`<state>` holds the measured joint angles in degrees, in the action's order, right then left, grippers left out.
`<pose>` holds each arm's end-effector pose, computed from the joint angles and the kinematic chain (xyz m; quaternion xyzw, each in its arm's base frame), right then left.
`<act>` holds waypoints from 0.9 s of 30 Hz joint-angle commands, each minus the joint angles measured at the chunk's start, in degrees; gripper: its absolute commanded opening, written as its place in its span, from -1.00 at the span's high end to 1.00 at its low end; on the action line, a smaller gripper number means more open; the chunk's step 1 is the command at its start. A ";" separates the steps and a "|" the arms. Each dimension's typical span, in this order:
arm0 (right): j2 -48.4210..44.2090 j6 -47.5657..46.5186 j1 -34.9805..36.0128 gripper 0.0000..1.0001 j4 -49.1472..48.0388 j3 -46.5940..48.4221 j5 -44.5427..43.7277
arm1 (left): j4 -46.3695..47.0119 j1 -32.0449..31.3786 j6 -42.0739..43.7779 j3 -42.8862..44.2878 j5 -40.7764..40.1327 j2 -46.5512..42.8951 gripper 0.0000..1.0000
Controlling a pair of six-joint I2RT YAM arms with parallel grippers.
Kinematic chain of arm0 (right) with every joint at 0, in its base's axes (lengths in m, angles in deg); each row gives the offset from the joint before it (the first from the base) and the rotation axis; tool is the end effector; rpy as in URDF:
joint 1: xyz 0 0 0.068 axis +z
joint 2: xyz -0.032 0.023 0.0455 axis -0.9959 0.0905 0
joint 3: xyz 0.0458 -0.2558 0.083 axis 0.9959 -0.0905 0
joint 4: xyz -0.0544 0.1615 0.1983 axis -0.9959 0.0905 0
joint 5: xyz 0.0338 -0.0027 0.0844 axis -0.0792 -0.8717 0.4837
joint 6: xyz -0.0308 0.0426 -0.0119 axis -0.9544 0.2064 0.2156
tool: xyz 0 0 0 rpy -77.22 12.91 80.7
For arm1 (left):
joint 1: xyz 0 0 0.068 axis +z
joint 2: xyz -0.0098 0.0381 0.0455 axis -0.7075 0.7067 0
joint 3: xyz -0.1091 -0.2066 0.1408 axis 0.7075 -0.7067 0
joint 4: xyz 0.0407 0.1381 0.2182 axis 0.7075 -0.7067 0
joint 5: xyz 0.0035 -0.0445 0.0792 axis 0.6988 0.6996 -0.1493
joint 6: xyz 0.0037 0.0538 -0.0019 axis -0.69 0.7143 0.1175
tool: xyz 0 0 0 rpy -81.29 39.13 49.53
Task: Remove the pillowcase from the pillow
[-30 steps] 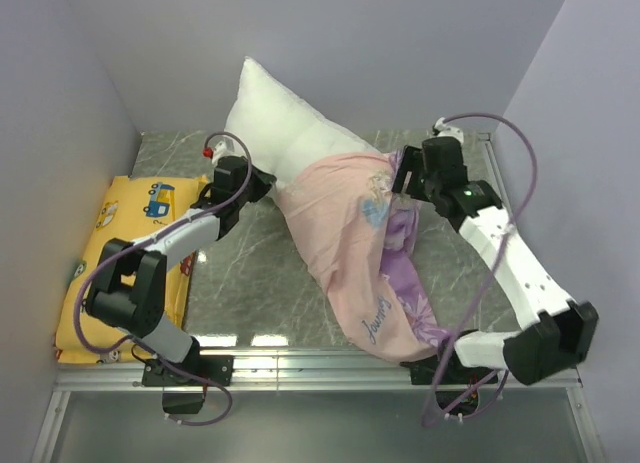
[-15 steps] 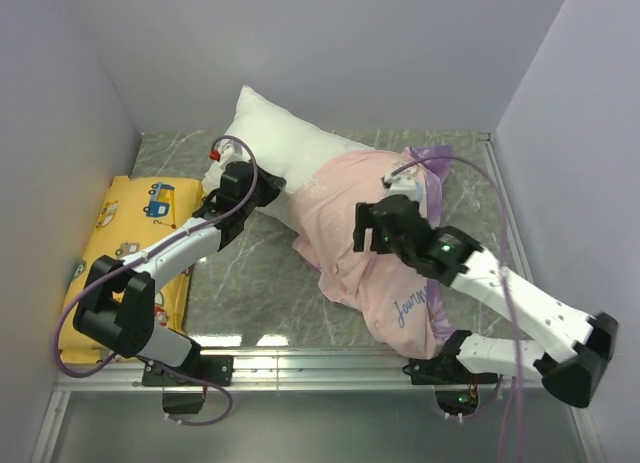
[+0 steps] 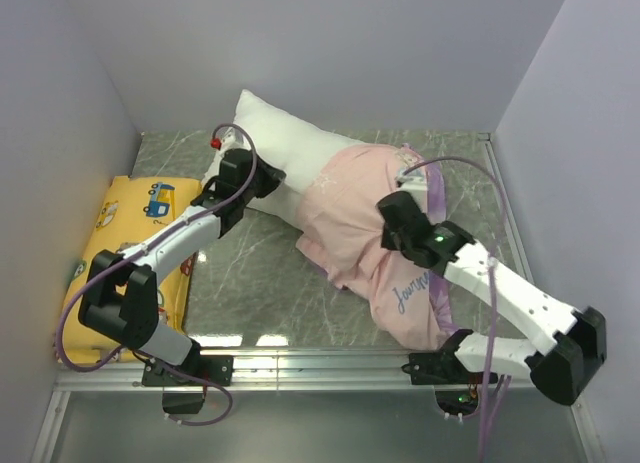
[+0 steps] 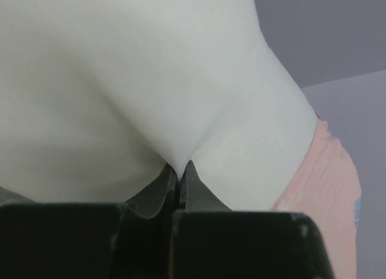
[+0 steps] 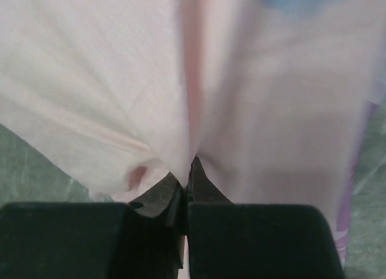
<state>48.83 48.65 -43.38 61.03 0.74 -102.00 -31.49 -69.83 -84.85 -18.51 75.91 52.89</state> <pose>0.1904 0.1471 0.2944 0.0078 0.9129 0.0390 0.4062 0.3164 -0.1413 0.2862 -0.2427 0.7891 -0.3163 0.4673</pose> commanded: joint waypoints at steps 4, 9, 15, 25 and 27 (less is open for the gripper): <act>-18.09 -5.28 -16.89 1.00 8.47 6.24 -5.91 | 1.48 10.80 2.80 7.90 6.02 2.49 0.99; -21.10 -5.47 -21.48 1.00 13.39 14.76 -6.44 | -1.33 15.03 4.03 13.78 9.02 7.24 0.99; -21.28 -5.29 -21.74 1.00 16.38 25.04 -8.98 | -3.53 16.18 5.70 16.52 10.52 11.02 0.99; -19.78 -6.52 -21.83 1.00 20.08 42.88 -6.26 | -1.77 18.29 4.03 15.64 15.97 17.00 0.99; -19.17 -6.87 -21.83 1.00 20.42 44.56 -5.91 | -1.51 18.29 3.68 15.56 16.76 17.88 0.99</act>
<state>31.07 43.60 -63.86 85.03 39.62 -102.11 -32.56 -54.18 -82.82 -3.76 97.48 67.77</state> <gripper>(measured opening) 0.009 0.024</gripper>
